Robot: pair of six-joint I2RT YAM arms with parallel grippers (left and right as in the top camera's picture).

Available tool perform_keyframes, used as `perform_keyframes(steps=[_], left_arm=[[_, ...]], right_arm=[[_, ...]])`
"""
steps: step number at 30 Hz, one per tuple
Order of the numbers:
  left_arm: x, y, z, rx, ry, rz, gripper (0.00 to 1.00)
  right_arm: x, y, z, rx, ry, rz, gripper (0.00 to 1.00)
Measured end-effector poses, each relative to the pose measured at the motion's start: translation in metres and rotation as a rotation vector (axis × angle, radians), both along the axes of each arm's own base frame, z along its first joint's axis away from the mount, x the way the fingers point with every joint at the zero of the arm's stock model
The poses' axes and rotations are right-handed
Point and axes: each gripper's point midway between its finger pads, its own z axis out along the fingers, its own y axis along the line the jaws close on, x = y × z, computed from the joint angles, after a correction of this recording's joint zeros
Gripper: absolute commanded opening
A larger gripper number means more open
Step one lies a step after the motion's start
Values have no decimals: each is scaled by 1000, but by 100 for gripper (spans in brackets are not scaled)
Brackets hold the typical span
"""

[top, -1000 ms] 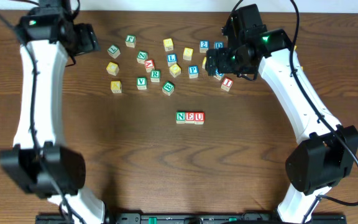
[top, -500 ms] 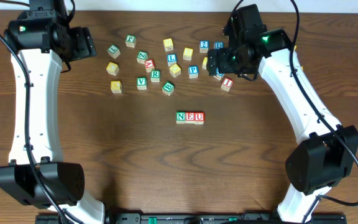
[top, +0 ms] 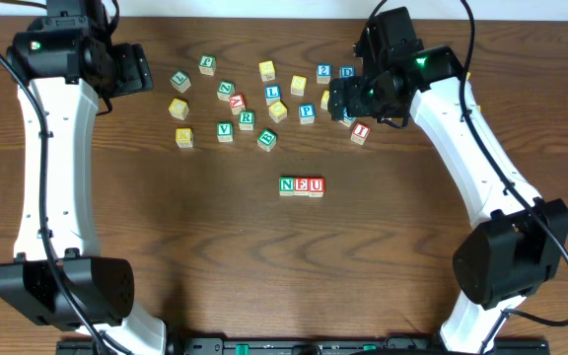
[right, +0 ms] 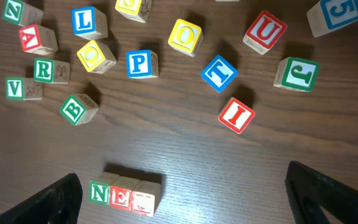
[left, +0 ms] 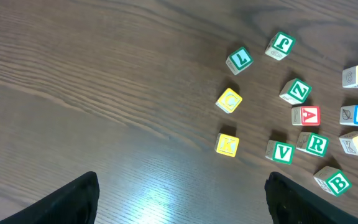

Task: Spell out NEURIPS

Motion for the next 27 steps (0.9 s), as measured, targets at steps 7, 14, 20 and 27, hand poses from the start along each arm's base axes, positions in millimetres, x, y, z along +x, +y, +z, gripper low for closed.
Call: perform_keyframes(steps=[7,14,20,27], left_arm=[[0,0,0,0,0,0,84],[0,0,0,0,0,0,84],[0,0,0,0,0,0,84],[0,0,0,0,-2,0,84]], right_arm=[[1,0,1,2,-5,0,99],[2,1,1,3,-8,0,98],[4,1,2,7,-19,-1,97],[4,1,2,9,-17,-7,96]])
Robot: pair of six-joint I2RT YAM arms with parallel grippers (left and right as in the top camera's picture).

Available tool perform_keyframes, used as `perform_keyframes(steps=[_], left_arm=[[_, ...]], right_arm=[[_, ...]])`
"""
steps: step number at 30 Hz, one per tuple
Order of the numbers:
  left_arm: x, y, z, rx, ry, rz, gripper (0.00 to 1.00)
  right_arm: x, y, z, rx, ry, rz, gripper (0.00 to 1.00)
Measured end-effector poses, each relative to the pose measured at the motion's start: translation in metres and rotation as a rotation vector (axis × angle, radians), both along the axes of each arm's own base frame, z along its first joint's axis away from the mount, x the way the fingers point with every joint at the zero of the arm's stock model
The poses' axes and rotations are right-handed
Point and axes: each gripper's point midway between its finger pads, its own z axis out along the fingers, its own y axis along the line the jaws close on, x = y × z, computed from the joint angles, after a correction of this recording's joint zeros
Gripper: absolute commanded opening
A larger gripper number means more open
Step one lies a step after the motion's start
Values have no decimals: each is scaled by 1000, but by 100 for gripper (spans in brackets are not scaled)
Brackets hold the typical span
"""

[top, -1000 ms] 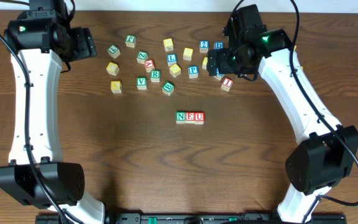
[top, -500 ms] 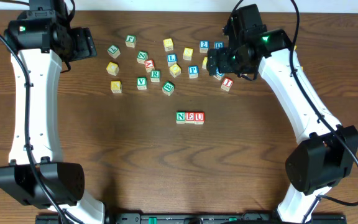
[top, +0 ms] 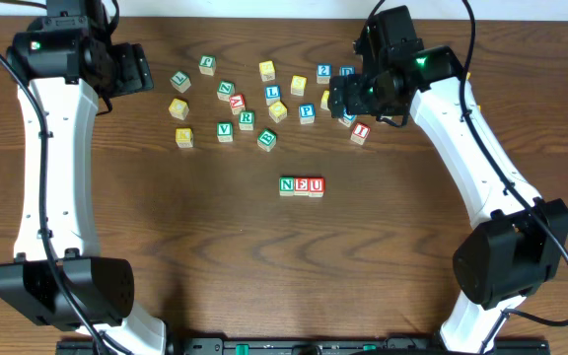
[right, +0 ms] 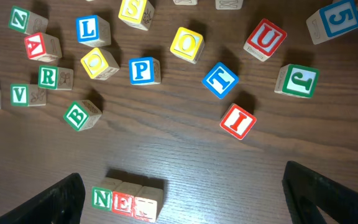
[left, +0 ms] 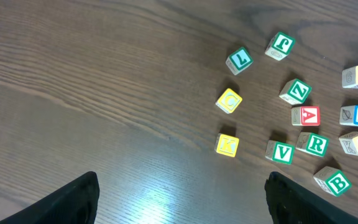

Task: Spell out NEURIPS

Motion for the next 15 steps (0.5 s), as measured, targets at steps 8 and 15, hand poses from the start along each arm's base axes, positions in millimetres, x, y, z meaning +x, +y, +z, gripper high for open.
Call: perform_keyframes(steps=[8,15], left_arm=[[5,0,3,2,-24,0,84],[8,0,5,1,-38,-1,84]], right_arm=[[-1,0,4,1,2,-3,95],[5,1,31,16,-40,-10,90]])
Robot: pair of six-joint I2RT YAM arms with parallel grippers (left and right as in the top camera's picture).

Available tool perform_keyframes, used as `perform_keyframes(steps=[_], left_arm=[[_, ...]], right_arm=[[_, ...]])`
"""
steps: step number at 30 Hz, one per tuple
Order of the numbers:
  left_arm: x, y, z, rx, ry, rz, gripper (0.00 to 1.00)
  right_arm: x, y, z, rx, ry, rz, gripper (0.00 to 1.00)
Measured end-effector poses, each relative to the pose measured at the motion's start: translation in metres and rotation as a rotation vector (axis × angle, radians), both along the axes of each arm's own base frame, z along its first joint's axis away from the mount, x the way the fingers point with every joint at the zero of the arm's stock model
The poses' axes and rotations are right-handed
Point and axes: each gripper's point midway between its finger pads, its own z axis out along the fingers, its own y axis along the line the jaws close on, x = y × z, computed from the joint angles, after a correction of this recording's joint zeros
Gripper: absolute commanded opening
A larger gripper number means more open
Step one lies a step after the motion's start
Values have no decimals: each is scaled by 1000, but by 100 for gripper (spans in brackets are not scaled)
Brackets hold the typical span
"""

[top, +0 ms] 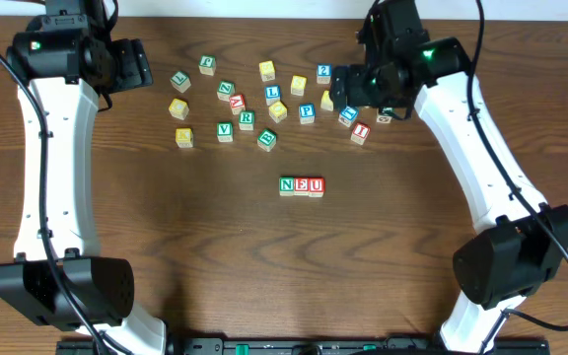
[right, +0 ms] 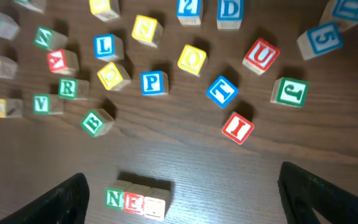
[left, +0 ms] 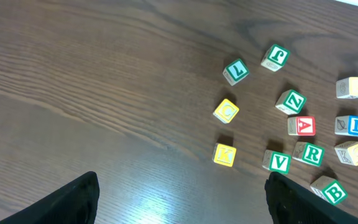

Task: Spell out NEURIPS

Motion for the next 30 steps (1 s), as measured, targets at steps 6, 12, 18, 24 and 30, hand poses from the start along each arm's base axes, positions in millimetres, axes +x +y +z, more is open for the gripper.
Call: perform_keyframes(steps=[6,12,18,24,30], left_arm=[[4,-1,2,-3,-18,-3,84],[4,-1,2,-6,-19,1,84],[4,-1,3,-12,-23,10,84],[4,-1,3,-22,-27,26,84],[14,-14,-8,-30,-17,9,84]], right_arm=[[9,-5,20,14,-46,-16,90],[15,-12,23,19,-61,-37,90],[17,-14,24,16,-67,-56,90],[18,-17,23,6,-69,-79,90],[18,-18,23,2,-70,-84,90]])
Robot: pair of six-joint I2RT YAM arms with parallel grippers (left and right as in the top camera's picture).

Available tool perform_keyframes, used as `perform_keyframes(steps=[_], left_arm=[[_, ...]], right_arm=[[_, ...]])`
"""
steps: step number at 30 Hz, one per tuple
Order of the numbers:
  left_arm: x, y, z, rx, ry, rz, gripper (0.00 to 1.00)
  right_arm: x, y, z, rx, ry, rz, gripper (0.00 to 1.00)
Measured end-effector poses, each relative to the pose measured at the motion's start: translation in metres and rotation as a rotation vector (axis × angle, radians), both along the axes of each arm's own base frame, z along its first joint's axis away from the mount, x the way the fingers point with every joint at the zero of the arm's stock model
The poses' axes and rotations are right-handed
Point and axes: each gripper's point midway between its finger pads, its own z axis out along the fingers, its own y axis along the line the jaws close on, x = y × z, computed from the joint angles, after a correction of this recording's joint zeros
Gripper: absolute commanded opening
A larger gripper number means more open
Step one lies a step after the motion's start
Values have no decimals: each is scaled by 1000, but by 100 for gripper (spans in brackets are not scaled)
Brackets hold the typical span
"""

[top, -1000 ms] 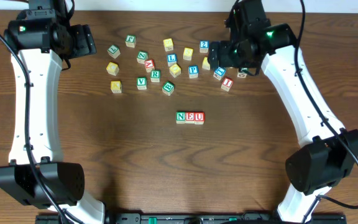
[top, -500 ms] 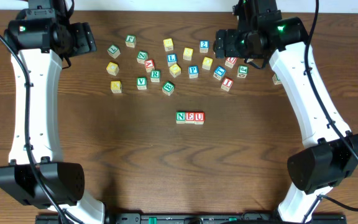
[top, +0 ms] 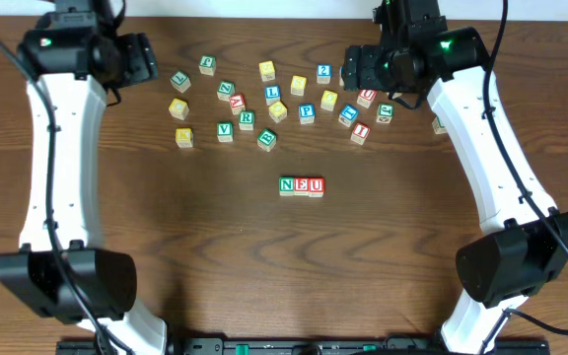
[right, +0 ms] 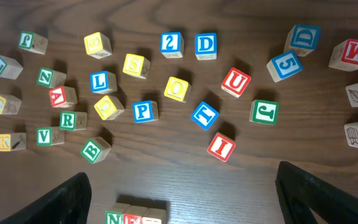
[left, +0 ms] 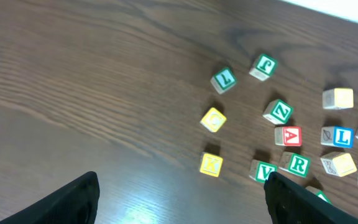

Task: Spell out NEURIPS

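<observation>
Blocks N, E, U stand in a row (top: 301, 185) mid-table, also seen at the bottom edge of the right wrist view as the NEU row (right: 135, 218). The loose letters lie beyond it: green R (right: 68, 120), red I (right: 220, 147), blue P (right: 143, 111), yellow S (right: 134, 65). My right gripper (right: 182, 180) hangs open high above them, empty; overhead it is the right gripper (top: 365, 71) at the far side. My left gripper (left: 182, 190) is open and empty over bare wood left of the pile, with green R (left: 298, 164) at its right. Overhead the left gripper (top: 131, 61) sits far left.
Several other letter and number blocks lie among these, such as red U (right: 235, 81), green J (right: 263, 111), blue T (right: 204, 115), yellow K (left: 211, 164) and green B (right: 92, 150). More blocks lie far right, by red M (right: 352, 54). The table's far edge is close behind.
Both wrist cameras now see the blocks smaller and more of them. My right gripper has gone back toward the far edge, uncovering blocks at the right. Both grippers stay open and empty.
At the oldest moment NEU stood in its row and my right gripper hung open low over the blocks near I and T. At each later moment it was higher and farther back. The left gripper stayed open at far left, rising slightly. No block has moved.
</observation>
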Motion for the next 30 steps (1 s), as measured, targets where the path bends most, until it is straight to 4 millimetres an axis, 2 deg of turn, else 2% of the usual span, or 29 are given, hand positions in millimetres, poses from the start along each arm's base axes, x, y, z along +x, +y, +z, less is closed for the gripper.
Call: perform_keyframes(steps=[5,10,14,18,25,30], left_arm=[[9,-16,-23,-6,49,-34,84],[12,-34,-34,-16,73,-58,84],[14,-58,-40,-25,84,-92,84],[17,-86,-55,-42,108,-113,84],[24,-134,-104,-53,185,-156,82],[26,-161,-131,-58,222,-173,79]], right_arm=[[-1,0,-1,-1,5,-1,90],[-1,0,-1,-1,7,-1,90],[-2,-1,-1,0,9,-4,90],[-2,-4,-2,-11,14,-19,91],[-2,-25,-6,-58,30,-87,92],[0,-63,-9,-79,53,-169,94]])
